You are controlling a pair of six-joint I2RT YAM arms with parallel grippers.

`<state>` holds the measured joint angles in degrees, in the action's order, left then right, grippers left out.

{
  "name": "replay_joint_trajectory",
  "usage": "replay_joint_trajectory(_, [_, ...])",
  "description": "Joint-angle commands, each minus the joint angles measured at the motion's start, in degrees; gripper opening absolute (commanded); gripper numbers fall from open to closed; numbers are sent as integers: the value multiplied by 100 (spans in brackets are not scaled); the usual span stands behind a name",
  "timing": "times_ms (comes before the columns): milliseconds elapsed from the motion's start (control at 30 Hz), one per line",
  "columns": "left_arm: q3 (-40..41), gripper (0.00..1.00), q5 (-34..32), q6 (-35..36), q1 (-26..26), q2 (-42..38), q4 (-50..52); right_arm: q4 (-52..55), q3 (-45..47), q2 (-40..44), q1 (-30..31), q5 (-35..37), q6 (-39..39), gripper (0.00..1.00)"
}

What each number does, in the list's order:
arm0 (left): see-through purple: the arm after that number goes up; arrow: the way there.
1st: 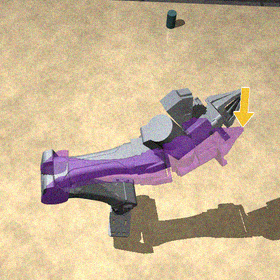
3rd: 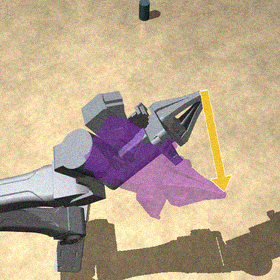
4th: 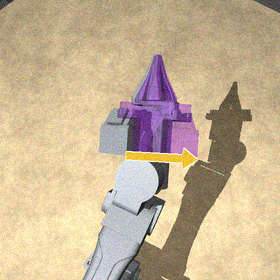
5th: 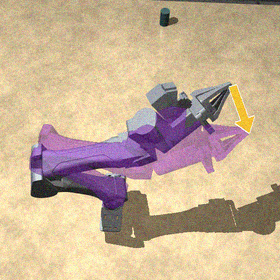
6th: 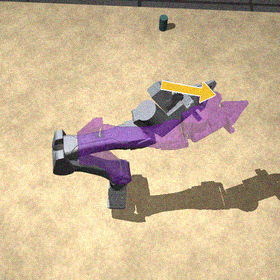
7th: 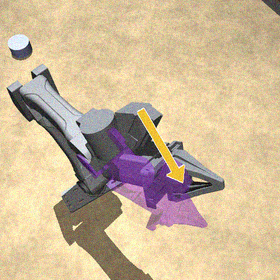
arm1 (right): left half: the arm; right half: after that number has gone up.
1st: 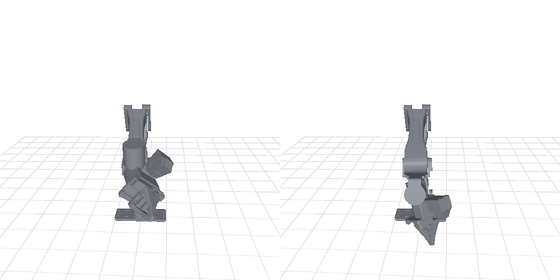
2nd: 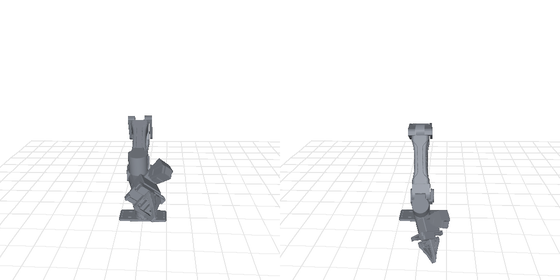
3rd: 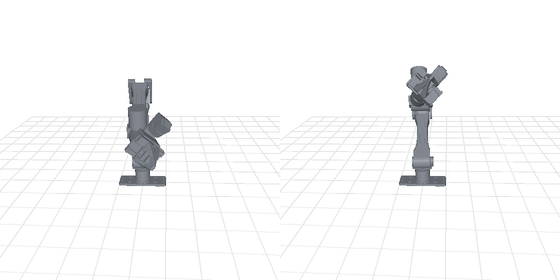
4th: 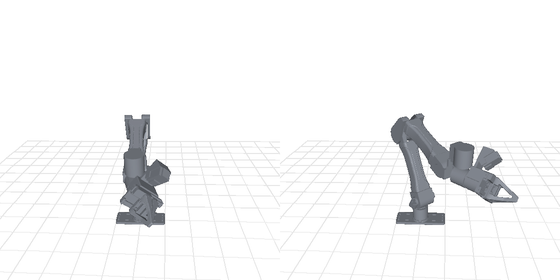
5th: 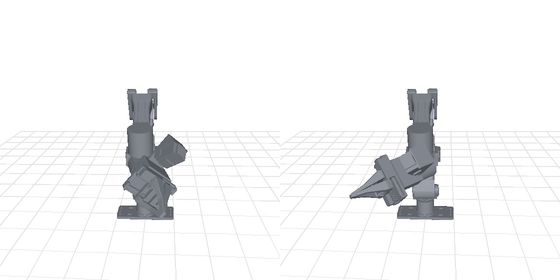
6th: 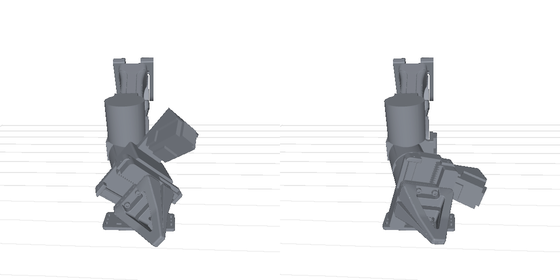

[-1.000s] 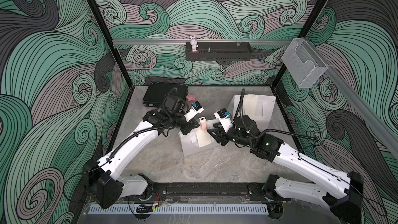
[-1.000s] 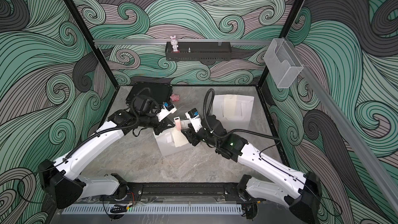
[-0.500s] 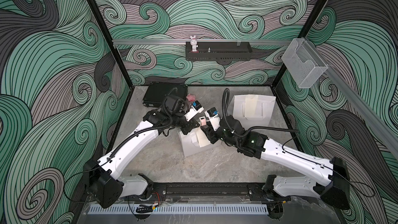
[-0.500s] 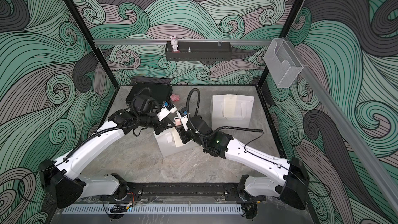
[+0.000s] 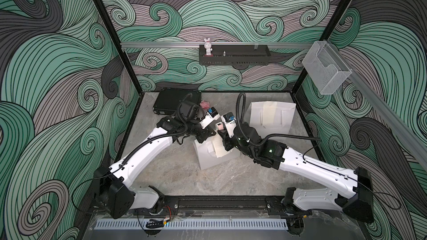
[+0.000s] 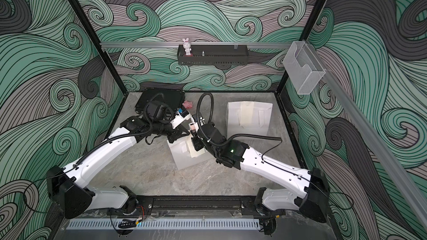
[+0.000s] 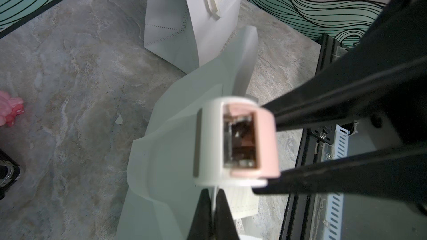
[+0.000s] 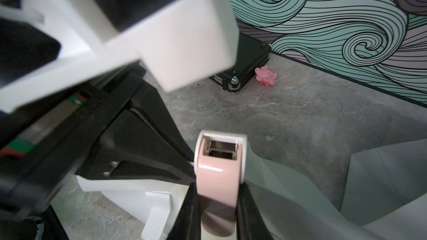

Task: Staple the receipts to the bags
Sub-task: Pick up the stapler from the takeout bag, then place the takeout bag at the center of the board.

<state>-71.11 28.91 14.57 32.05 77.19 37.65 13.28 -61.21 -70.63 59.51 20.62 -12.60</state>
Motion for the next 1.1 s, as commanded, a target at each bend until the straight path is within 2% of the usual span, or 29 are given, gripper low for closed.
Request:
replay_joint_trajectory(0, [-335,0,58,119,11,234,-111,-37,-207,422,-110,560,56,8])
replay_joint_trajectory(233, [-760,0,-52,361,16,873,-317,1223,-170,917,-1002,362,-448,10])
replay_joint_trajectory(500, [-1749,0,-378,729,-149,1879,-535,2560,734,1362,-1826,-754,-1012,10])
replay_joint_trajectory(733, [-2636,0,-27,818,-374,2594,-499,2656,1577,963,-2125,-1769,-1323,12])
replay_joint_trajectory(900, [-2850,0,36,872,-479,2770,-626,2594,1675,278,-2196,-2006,-1225,12])
replay_joint_trajectory(933, [-2870,9,43,856,-486,2763,-644,2567,1660,117,-2205,-2043,-1208,12])
replay_joint_trajectory(1000, [-2874,37,62,834,-490,2699,-649,2468,1661,-125,-2219,-2092,-1171,13])
replay_joint_trajectory(1033, [-2871,45,61,802,-498,2646,-645,2412,1649,-242,-2228,-2118,-1158,13])
replay_joint_trajectory(1067, [-2844,49,63,762,-498,2579,-652,2361,1635,-346,-2229,-2146,-1147,14])
